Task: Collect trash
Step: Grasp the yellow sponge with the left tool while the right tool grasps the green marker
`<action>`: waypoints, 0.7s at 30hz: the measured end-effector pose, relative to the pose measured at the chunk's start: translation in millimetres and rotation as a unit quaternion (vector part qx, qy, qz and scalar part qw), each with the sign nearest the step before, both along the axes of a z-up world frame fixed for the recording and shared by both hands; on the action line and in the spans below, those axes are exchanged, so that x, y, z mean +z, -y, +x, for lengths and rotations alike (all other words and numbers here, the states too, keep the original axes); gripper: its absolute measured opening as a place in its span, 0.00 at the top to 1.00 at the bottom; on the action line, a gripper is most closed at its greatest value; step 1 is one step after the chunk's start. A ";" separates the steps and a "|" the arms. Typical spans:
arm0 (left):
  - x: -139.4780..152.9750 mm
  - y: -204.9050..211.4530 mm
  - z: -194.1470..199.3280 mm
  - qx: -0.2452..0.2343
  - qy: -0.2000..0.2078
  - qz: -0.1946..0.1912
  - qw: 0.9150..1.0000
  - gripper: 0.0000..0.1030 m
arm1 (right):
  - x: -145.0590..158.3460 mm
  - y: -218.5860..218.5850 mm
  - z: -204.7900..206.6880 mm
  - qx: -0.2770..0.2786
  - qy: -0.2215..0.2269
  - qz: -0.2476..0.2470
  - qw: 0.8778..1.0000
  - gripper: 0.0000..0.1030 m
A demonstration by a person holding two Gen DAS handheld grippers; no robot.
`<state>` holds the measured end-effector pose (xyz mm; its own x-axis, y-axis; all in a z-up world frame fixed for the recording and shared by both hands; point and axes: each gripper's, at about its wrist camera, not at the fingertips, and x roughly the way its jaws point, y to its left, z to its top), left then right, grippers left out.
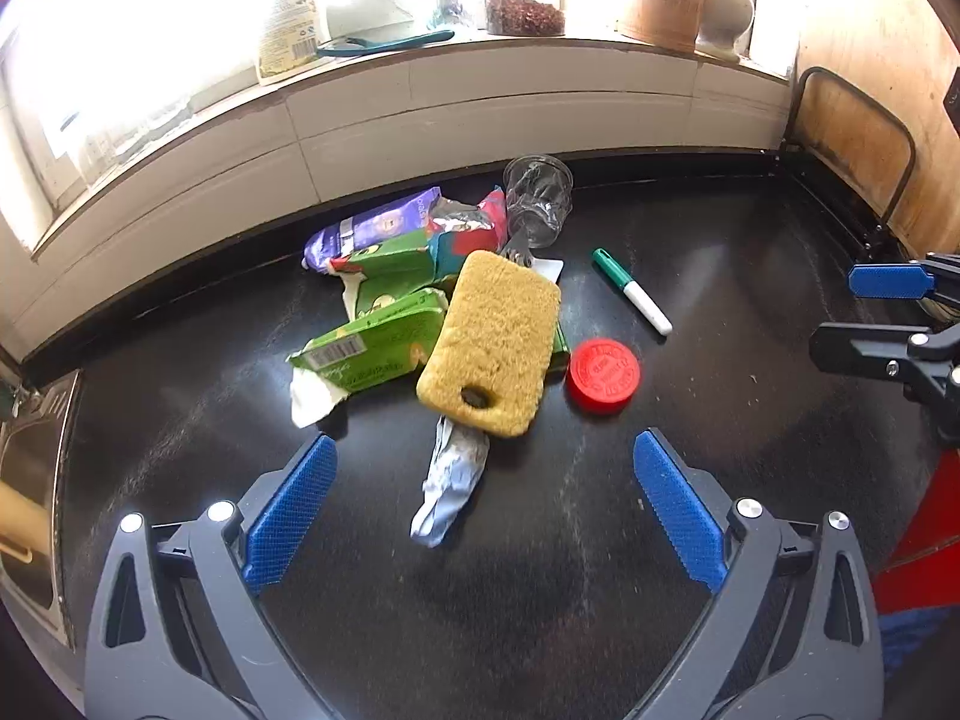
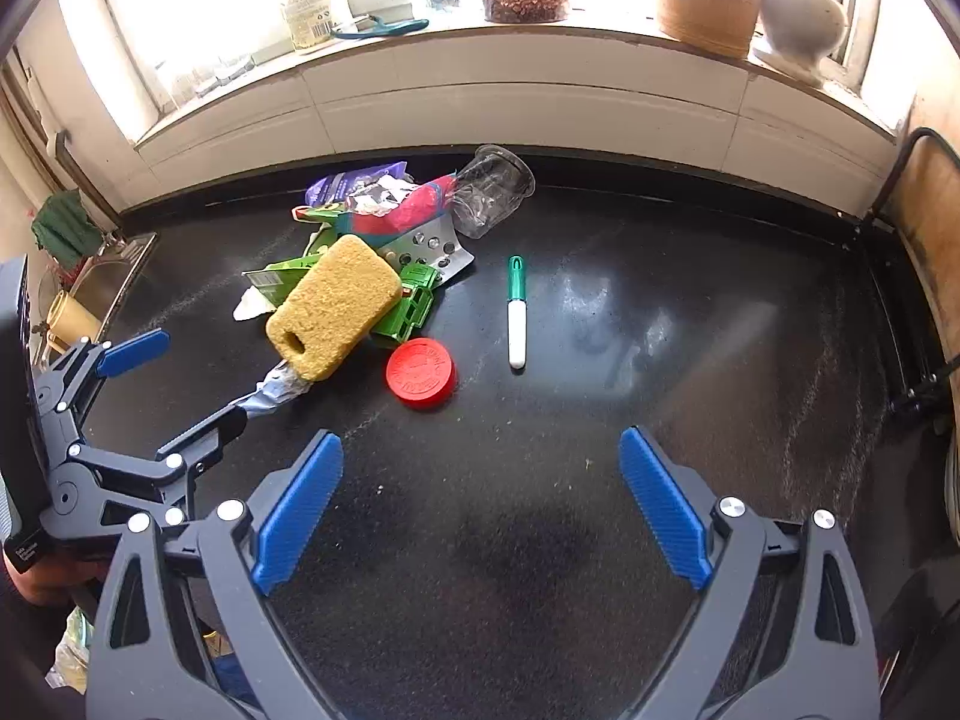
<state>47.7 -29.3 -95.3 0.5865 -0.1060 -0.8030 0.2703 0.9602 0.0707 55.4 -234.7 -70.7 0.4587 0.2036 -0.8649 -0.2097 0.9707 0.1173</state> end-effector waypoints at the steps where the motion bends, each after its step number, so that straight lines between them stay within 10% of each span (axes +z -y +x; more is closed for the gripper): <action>1: -3.9 3.5 5.0 -0.003 0.002 0.004 1.000 0.07 | -4.9 0.1 6.6 0.003 0.000 0.001 1.000 0.12; 16: -74.5 18.0 74.8 -0.026 -0.020 0.060 0.998 0.08 | -114.7 -18.3 119.3 0.020 -0.075 -0.066 0.995 0.37; 21: -83.9 18.8 81.1 -0.025 -0.032 0.054 0.998 0.29 | -117.1 -26.6 125.5 0.034 -0.063 -0.073 0.995 0.48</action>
<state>128.8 -48.1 -179.2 0.5293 -0.0449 -0.8472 0.3253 0.9330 0.1539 181.0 -208.1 -187.8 0.3349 0.0980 -0.9372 -0.2683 0.9633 0.0048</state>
